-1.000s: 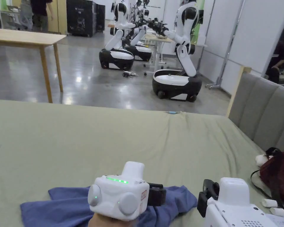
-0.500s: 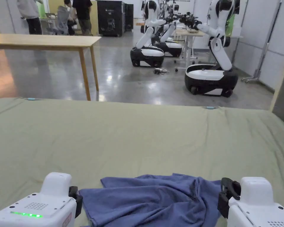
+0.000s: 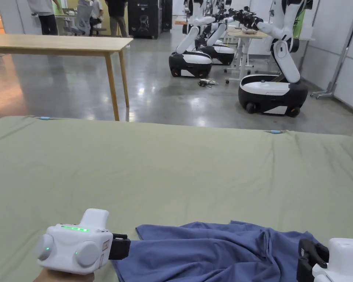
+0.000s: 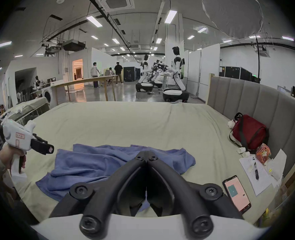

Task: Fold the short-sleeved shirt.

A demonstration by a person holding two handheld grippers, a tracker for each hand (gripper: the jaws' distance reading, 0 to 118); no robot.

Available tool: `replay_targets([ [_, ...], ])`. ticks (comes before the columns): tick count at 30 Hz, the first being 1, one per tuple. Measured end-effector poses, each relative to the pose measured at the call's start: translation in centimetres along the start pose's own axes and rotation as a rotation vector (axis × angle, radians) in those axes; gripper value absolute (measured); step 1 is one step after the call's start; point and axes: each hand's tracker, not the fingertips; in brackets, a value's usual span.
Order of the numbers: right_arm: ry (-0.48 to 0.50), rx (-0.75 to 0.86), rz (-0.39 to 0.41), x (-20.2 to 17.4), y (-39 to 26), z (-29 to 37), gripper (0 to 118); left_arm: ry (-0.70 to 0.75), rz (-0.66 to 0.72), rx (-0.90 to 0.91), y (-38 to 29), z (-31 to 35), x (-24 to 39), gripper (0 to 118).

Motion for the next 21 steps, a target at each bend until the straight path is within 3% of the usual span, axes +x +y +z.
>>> replay_targets([
  [3, -0.030, -0.015, -0.004, 1.3, 0.1, -0.5, 3, 0.010, -0.026, -0.046, 0.7, -3.1, 0.7, 107],
  [4, -0.041, -0.020, -0.004, 2.0, -0.1, -0.6, 3, 0.016, -0.041, -0.072, 0.8, -4.0, 1.0, 102],
  [6, -0.060, -0.036, 0.005, 3.1, 0.0, -1.0, 3, 0.023, -0.088, -0.122, 0.5, -5.2, 1.3, 65],
  [10, -0.104, -0.080, -0.006, 6.7, 0.6, -2.6, 3, 0.002, -0.098, -0.094, -0.5, -4.6, 2.4, 12],
  [11, -0.113, -0.094, -0.007, 7.6, 0.8, -3.3, 3, -0.002, -0.105, -0.089, -0.5, -4.4, 2.6, 5],
  [17, -0.113, -0.337, -0.013, 13.8, 1.4, -12.7, 7, -0.033, -0.051, 0.015, -0.3, 1.2, 2.5, 2],
  [18, -0.107, -0.379, -0.029, 14.5, 1.2, -14.4, 15, -0.035, -0.043, 0.037, -0.3, 1.9, 2.4, 2],
  [19, -0.093, -0.415, -0.055, 15.2, 0.9, -16.3, 38, -0.038, -0.044, 0.042, -0.3, 2.6, 2.4, 2],
  [20, -0.086, -0.448, -0.075, 16.0, 0.4, -17.9, 81, -0.039, -0.044, 0.045, -0.2, 3.2, 2.5, 2],
  [21, -0.075, -0.491, -0.094, 16.5, 0.0, -19.2, 101, -0.040, -0.038, 0.053, 0.0, 3.9, 2.5, 2],
])
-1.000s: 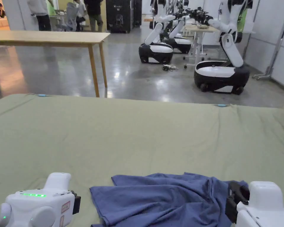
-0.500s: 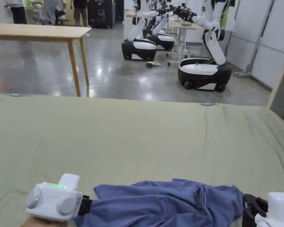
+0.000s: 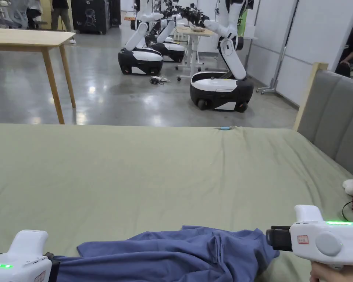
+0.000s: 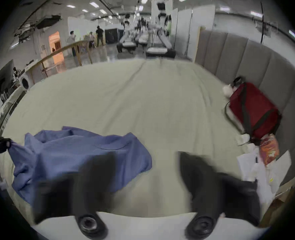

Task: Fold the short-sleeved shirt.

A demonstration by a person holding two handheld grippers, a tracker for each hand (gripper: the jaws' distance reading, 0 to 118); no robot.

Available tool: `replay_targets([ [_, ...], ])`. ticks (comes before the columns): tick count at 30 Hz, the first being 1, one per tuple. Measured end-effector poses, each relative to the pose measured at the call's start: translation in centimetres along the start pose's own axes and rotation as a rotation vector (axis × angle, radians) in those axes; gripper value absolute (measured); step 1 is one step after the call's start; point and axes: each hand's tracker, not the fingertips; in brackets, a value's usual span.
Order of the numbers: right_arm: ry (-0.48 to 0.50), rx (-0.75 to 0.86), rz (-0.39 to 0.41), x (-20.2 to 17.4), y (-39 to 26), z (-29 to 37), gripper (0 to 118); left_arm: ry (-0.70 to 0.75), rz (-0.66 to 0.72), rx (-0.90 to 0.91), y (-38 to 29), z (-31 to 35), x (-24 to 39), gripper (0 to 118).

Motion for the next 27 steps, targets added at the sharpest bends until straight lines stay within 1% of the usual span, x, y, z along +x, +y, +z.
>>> replay_targets([
  [1, -0.019, -0.017, -0.011, 0.2, 0.2, -1.3, 102, -0.005, 0.001, 0.004, 0.1, 0.4, 0.1, 2],
  [2, -0.040, -0.011, -0.007, 0.3, 0.3, -2.2, 102, -0.005, 0.000, 0.006, 0.2, 0.8, 0.3, 2],
  [6, -0.016, -0.061, -0.022, 0.5, -0.3, -4.4, 102, 0.001, -0.016, 0.007, 0.5, 0.9, 0.7, 2],
  [8, -0.026, -0.078, 0.003, 0.1, -0.8, -4.9, 101, 0.002, -0.012, 0.001, 0.7, 0.5, 0.6, 2],
  [9, -0.035, -0.100, 0.028, -0.2, -0.9, -5.0, 92, 0.001, -0.009, -0.002, 0.8, 0.4, 0.6, 2],
  [10, -0.036, -0.105, 0.045, -0.6, -1.2, -5.0, 63, 0.001, -0.006, -0.003, 0.8, 0.3, 0.7, 2],
  [11, -0.038, -0.094, 0.082, -1.2, -1.5, -4.8, 37, 0.002, -0.007, -0.004, 0.9, 0.2, 0.7, 2],
  [12, -0.063, -0.075, 0.127, -2.1, -1.7, -4.6, 31, 0.005, -0.007, -0.008, 0.9, -0.1, 0.7, 2],
  [13, -0.114, -0.051, 0.185, -3.1, -1.9, -4.3, 18, 0.009, -0.008, -0.015, 1.0, -0.3, 0.7, 2],
  [14, -0.112, -0.066, 0.218, -3.6, -1.9, -4.3, 13, 0.011, -0.007, -0.019, 1.0, -0.4, 0.7, 2],
  [15, -0.101, -0.088, 0.225, -3.9, -1.9, -4.2, 13, 0.011, -0.005, -0.022, 1.1, -0.5, 0.7, 2],
  [16, -0.115, -0.080, 0.218, -3.9, -1.6, -3.8, 12, 0.006, 0.001, -0.031, 1.2, -0.7, 0.4, 2],
  [17, -0.108, -0.075, 0.204, -3.7, -1.2, -3.2, 12, -0.007, 0.005, -0.037, 1.3, -0.7, 0.2, 2],
  [18, -0.075, -0.066, 0.148, -3.1, -0.5, -2.2, 11, -0.010, 0.004, -0.038, 1.5, -0.4, -0.1, 2],
  [20, -0.024, -0.023, 0.096, -2.0, 1.0, 0.2, 11, -0.007, 0.007, -0.025, 2.2, 0.8, -1.2, 2],
  [21, -0.010, 0.008, 0.095, -1.8, 1.8, 1.8, 11, -0.008, 0.016, -0.003, 2.9, 1.6, -1.9, 2],
  [23, -0.007, 0.065, 0.122, -1.5, 4.0, 5.5, 11, -0.003, 0.016, 0.039, 4.9, 3.8, -3.2, 2],
  [24, -0.008, 0.079, 0.126, -1.4, 5.0, 6.9, 11, 0.013, 0.009, 0.069, 5.6, 4.7, -3.7, 2],
  [26, 0.031, 0.137, 0.129, -1.2, 7.4, 10.3, 11, 0.059, -0.014, 0.125, 7.9, 7.0, -4.9, 2],
  [27, 0.032, 0.165, 0.136, -1.5, 8.4, 12.2, 11, 0.072, -0.019, 0.147, 8.9, 8.0, -5.5, 2],
])
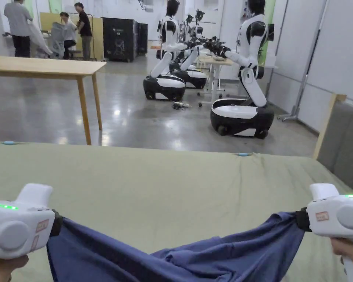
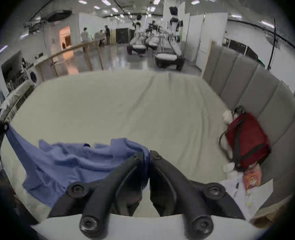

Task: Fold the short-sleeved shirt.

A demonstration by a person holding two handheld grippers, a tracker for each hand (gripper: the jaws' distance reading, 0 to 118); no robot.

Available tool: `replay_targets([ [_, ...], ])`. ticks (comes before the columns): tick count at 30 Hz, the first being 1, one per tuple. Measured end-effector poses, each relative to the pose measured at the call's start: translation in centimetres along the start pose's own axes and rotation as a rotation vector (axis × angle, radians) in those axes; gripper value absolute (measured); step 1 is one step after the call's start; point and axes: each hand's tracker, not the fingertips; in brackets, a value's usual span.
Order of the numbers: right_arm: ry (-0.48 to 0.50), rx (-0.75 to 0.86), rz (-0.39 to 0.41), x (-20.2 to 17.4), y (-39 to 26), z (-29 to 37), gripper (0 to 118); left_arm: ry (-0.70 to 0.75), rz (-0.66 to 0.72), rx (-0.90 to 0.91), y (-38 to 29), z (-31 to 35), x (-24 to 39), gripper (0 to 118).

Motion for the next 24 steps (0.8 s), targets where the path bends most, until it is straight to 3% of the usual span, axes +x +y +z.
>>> replay_targets([
  [5, 0.026, 0.128, 0.010, -0.4, 6.2, 6.6, 11, 0.095, -0.020, 0.135, 5.8, 3.5, -3.4, 2],
  [11, 0.025, 0.332, -0.087, 0.6, 12.7, 12.1, 10, 0.167, 0.060, 0.294, 12.4, 6.3, -7.6, 2],
  [17, -0.023, 0.491, -0.188, 2.4, 18.9, 13.8, 11, 0.222, 0.148, 0.418, 18.4, 6.0, -10.8, 2],
  [24, -0.041, 0.554, -0.193, 2.8, 24.5, 12.4, 11, 0.236, 0.169, 0.469, 24.4, 4.0, -11.1, 2],
])
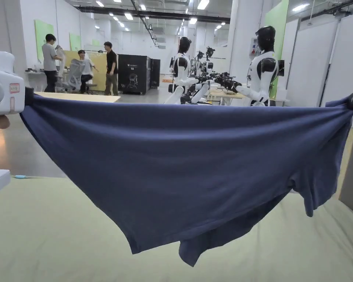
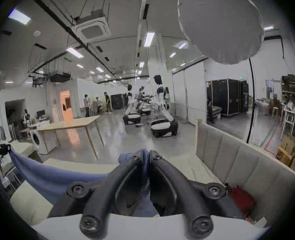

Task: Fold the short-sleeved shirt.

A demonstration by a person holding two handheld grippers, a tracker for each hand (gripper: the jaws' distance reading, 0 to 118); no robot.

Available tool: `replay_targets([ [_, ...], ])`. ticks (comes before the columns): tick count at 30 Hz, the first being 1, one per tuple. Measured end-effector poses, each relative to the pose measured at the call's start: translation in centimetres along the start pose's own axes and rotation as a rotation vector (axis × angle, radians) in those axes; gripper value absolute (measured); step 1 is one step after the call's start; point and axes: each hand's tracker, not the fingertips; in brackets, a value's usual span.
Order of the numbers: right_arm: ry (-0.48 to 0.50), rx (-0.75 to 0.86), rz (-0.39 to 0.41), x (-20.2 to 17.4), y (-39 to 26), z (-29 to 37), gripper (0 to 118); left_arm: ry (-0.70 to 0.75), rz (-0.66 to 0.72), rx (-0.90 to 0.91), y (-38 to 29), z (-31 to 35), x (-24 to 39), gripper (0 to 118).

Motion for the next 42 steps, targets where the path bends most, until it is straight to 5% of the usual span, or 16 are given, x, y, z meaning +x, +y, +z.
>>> replay_targets([
  [13, -0.045, -0.104, -0.032, 1.0, -9.8, -8.5, 11, 0.025, 0.046, -0.089, -8.6, -7.7, 3.0, 2],
  [22, -0.067, -0.216, -0.055, 3.0, -16.2, -9.1, 11, 0.014, 0.035, -0.149, -14.0, -6.9, 5.1, 2],
  [32, -0.046, -0.259, -0.036, 5.9, -20.7, 2.3, 11, -0.096, 0.059, -0.203, -17.6, 4.3, 2.2, 2],
  [42, 0.034, -0.477, 0.101, 7.8, -35.5, 17.3, 11, -0.210, -0.041, -0.493, -33.6, 19.8, -1.5, 2],
])
